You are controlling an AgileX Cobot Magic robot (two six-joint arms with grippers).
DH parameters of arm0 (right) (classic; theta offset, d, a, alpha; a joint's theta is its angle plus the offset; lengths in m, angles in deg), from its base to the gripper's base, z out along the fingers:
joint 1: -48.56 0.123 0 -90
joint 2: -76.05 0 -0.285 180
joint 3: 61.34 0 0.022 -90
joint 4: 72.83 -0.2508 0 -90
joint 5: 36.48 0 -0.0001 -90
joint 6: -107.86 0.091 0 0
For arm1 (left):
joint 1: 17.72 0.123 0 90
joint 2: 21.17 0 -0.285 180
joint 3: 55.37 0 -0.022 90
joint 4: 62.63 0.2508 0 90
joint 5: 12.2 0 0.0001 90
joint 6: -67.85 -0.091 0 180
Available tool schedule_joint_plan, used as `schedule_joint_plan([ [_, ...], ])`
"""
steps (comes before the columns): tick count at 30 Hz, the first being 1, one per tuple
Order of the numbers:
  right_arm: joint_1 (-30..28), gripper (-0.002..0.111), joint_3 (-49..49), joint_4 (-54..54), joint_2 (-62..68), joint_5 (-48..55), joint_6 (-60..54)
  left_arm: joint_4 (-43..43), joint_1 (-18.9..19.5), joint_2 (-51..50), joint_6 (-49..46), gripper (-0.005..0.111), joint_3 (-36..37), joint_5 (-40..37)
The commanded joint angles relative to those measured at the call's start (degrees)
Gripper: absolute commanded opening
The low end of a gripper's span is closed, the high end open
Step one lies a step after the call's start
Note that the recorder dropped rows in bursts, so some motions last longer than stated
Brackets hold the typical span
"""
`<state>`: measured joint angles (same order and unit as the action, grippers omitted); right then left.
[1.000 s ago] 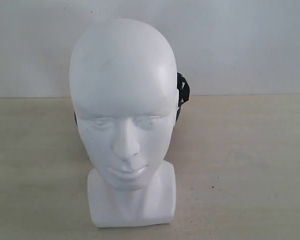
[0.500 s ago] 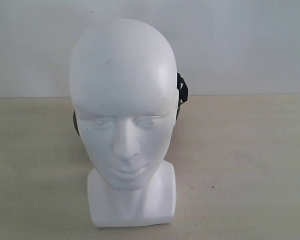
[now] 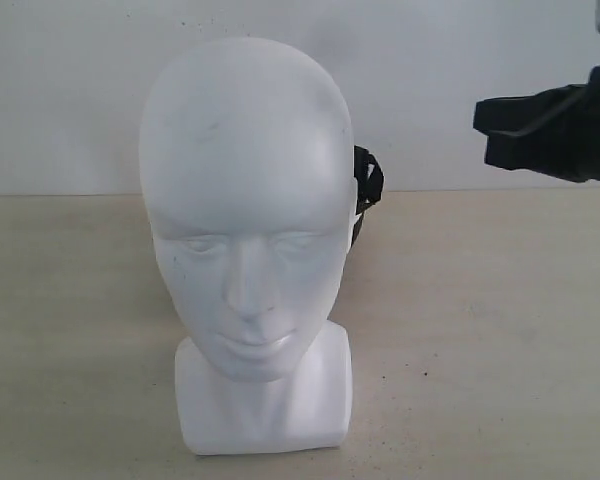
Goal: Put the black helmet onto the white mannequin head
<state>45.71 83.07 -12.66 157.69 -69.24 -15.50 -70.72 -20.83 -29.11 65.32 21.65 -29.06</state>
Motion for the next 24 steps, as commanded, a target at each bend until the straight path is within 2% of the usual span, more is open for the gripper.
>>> schedule_joint_plan([
  [1,0.72,0.003,4.86,4.62,7.63,-6.14,4.34,-0.43,0.2,0.15,-0.01,0.004,0.2,0.18],
  [4,2.62,0.017,7.51,4.62,12.23,-4.87,4.49,-0.43,0.2,0.15,-0.01,0.004,0.2,0.18],
  [9,7.22,0.058,12.49,3.92,19.93,0.39,4.3,-0.43,0.2,0.15,-0.01,0.004,0.2,0.18],
  [10,8.11,0.062,13.92,3.66,21.5,2.78,4.3,-0.43,0.2,0.15,-0.01,0.004,0.2,0.18],
  [12,9.48,0.063,19.25,3.21,26.86,8.37,4.3,-0.43,0.2,0.15,-0.01,0.004,0.2,0.18],
  [18,9.48,0.063,28.03,-2.71,35.8,11.23,4.84,-0.43,0.2,0.15,-0.01,0.004,0.2,0.18],
  [24,10.0,0.063,32.58,-2.95,40.26,12.04,5.64,-0.43,0.2,0.15,-0.01,0.004,0.2,0.18],
])
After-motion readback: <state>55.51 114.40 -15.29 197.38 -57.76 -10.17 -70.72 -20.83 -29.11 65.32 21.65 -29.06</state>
